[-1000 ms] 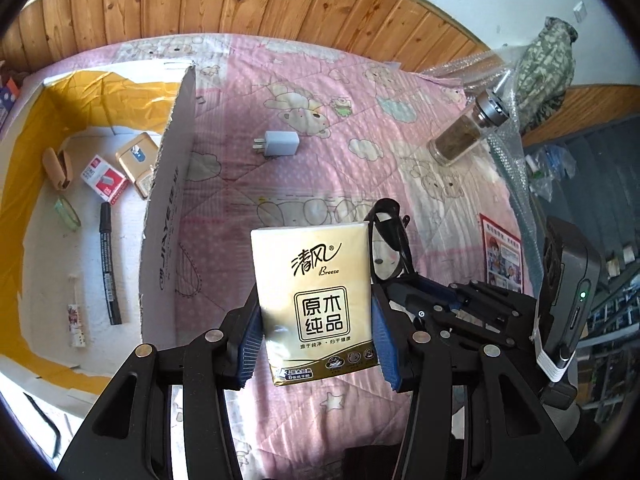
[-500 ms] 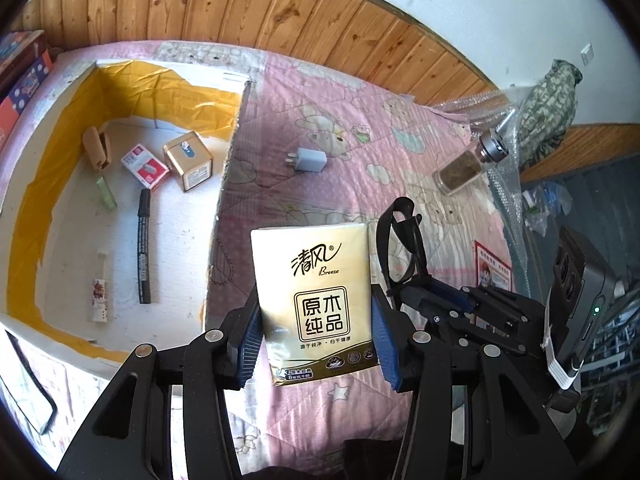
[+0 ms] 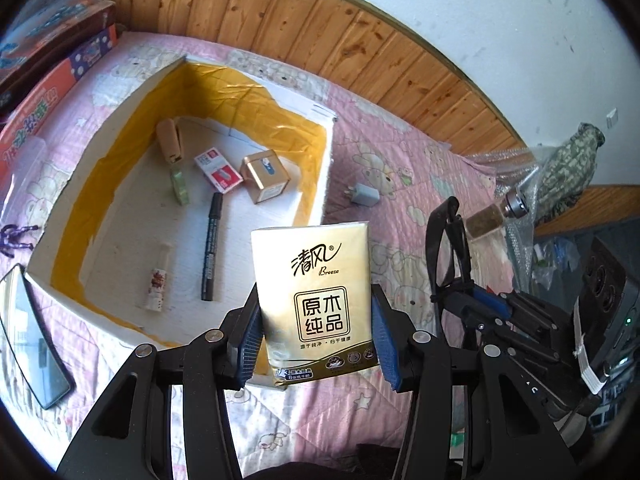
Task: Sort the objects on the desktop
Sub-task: 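Carry the tissue pack and black glasses over the cardboard box with both tools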
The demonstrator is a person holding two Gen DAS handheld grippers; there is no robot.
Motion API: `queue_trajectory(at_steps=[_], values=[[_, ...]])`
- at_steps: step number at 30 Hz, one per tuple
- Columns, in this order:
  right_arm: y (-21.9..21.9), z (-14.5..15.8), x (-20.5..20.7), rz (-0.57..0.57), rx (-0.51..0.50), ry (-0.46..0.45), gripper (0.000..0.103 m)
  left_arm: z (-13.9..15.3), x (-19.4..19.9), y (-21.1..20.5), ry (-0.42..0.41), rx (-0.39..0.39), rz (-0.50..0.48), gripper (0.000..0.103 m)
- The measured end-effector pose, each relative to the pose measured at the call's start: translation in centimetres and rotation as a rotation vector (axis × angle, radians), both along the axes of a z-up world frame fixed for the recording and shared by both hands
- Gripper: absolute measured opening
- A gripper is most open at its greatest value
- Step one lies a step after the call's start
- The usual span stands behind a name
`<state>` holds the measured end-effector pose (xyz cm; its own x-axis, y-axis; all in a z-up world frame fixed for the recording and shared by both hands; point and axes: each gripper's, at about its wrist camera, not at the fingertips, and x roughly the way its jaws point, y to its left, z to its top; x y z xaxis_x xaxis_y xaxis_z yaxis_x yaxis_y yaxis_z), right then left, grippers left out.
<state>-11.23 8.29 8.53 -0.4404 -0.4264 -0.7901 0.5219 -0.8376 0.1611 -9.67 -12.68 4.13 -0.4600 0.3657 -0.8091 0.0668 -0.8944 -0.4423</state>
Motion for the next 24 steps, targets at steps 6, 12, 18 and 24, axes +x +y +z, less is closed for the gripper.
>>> queue_trajectory(at_steps=[6,12,18,24], values=[[-3.3,0.9,-0.7,0.089,0.008,0.017,0.015,-0.4,0.1,-3.2,-0.010,-0.017,0.085,0.051],[-5.9,1.4,-1.2,0.161,0.009,0.021,0.015,-0.8,-0.3,-5.8,-0.034,-0.093,0.151,0.051],[-8.5,1.9,-2.0,0.215,0.003,0.016,0.015,-1.3,-0.9,-7.7,-0.052,-0.143,0.179,0.051],[-10.9,2.2,-3.0,0.251,-0.015,-0.008,0.015,-1.6,-1.4,-8.7,-0.057,-0.175,0.188,0.051]])
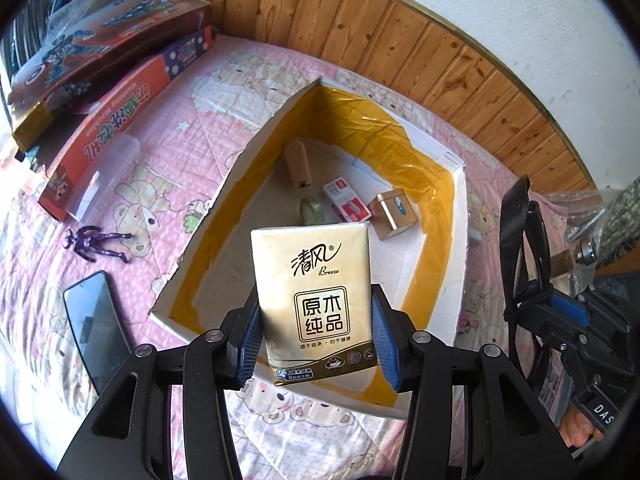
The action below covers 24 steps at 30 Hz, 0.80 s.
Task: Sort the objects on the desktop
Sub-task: 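Carry the tissue pack and black glasses over the cardboard box with both tools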
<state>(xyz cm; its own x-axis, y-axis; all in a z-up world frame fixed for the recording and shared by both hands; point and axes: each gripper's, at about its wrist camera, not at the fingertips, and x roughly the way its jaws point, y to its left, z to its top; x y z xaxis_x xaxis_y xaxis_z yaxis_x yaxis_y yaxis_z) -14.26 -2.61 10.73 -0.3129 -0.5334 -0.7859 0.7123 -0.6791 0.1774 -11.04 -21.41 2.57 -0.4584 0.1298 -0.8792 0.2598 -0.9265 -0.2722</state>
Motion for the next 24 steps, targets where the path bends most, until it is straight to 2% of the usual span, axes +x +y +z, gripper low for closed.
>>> queue_trajectory(at_steps=[7,16,24], values=[[-2.5,-0.7,-1.3,0.018,0.001,-0.054,0.015,-0.4,-1.0,-0.8,-0.009,-0.018,0.004,0.051],[-4.1,-3.7,-4.3,-0.032,0.013,-0.192,0.015,-2.2,-2.8,-1.8,-0.052,-0.016,-0.007,0.051],[-5.1,-5.8,-6.2,-0.068,0.029,-0.271,0.015,-4.0,-4.7,-2.0,-0.090,-0.037,-0.019,0.051]])
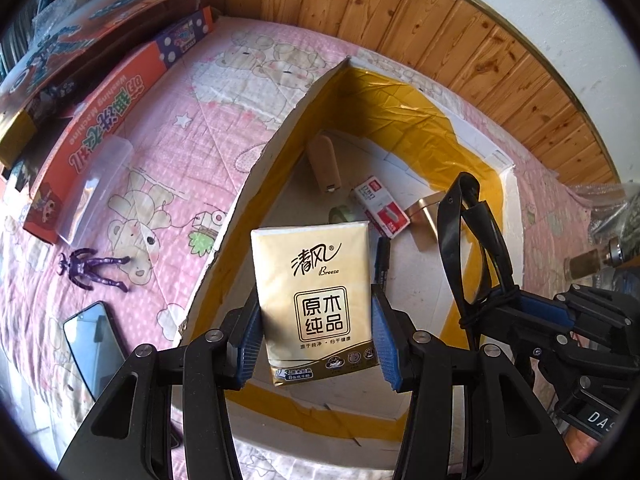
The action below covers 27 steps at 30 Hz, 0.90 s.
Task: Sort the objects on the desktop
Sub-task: 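Carry the tissue pack and black glasses over the cardboard box with both tools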
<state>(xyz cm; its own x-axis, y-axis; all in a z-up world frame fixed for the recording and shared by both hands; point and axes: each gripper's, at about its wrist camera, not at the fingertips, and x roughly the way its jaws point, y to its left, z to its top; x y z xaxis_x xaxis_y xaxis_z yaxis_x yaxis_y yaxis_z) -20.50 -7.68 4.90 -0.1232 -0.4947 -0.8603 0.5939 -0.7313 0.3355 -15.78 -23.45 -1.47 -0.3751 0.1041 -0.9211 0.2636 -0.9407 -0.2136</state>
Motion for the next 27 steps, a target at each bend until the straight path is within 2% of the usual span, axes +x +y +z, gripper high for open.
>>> queue_trajectory(at_steps=[5,11,20,27], values=[[0.1,-1.6,-1.2,-0.055,0.031,-0.047,0.015,-1.3,-0.9,0.0,-0.039,-0.015,-0.020,0.051],[-0.5,-3.2,-1.3,-0.028,0.133,-0.024,0.015,-2.9,-1.8,0.0,-0.089,-0.028,-0.036,0.051],[-1.3,-4.6,-2.2,-0.063,0.134,-0.081,0.016,-3.0,-3.0,1.8,-0.109,-0.131,-0.128,0.051],[-1.2,-5.3,-2.3,-0.081,0.152,-0.087,0.016,-3.6,-3.1,1.7,-0.124,-0.166,-0.133,0.052]])
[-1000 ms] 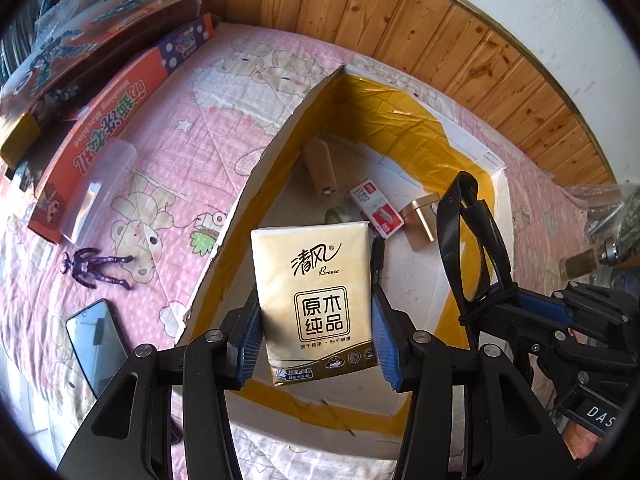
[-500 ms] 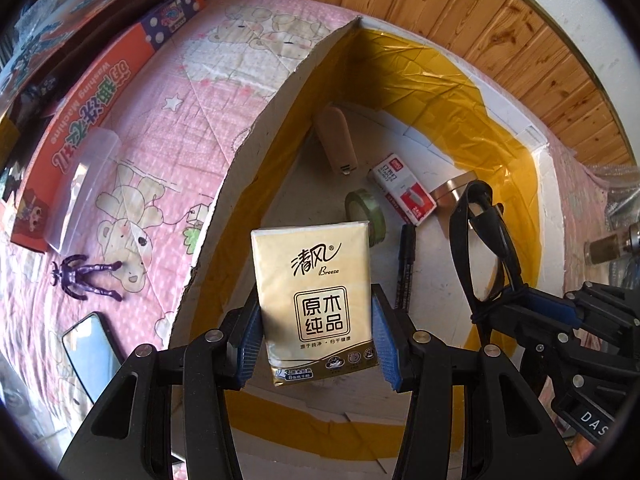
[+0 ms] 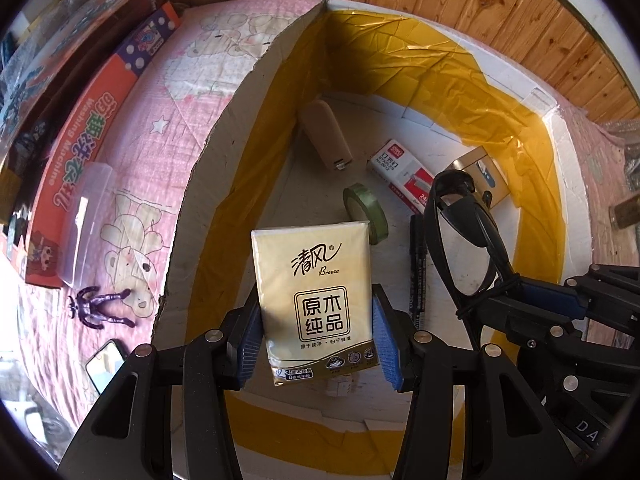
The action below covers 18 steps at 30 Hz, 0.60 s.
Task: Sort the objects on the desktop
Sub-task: 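Carry the tissue pack and black glasses over the cardboard box with both tools, then open the right tool to drop the glasses while the left tool releases the tissue pack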
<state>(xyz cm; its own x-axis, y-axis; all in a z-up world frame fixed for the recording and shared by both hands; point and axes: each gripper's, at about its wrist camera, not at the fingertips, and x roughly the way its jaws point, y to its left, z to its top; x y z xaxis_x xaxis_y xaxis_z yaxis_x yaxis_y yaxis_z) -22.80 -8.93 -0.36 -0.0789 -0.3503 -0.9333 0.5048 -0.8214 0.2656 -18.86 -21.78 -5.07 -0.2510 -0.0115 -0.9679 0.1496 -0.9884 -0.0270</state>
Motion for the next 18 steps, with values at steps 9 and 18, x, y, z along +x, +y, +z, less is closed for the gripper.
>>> queue_trajectory(at_steps=[9,18], values=[[0.58,-0.20,-0.08,-0.031,0.005,0.007,0.018,0.04,-0.04,-0.24,-0.012,0.005,0.027,0.054],[0.94,0.39,0.44,-0.047,-0.028,0.012,0.029,0.30,-0.05,-0.15,-0.033,0.028,0.037,0.056]])
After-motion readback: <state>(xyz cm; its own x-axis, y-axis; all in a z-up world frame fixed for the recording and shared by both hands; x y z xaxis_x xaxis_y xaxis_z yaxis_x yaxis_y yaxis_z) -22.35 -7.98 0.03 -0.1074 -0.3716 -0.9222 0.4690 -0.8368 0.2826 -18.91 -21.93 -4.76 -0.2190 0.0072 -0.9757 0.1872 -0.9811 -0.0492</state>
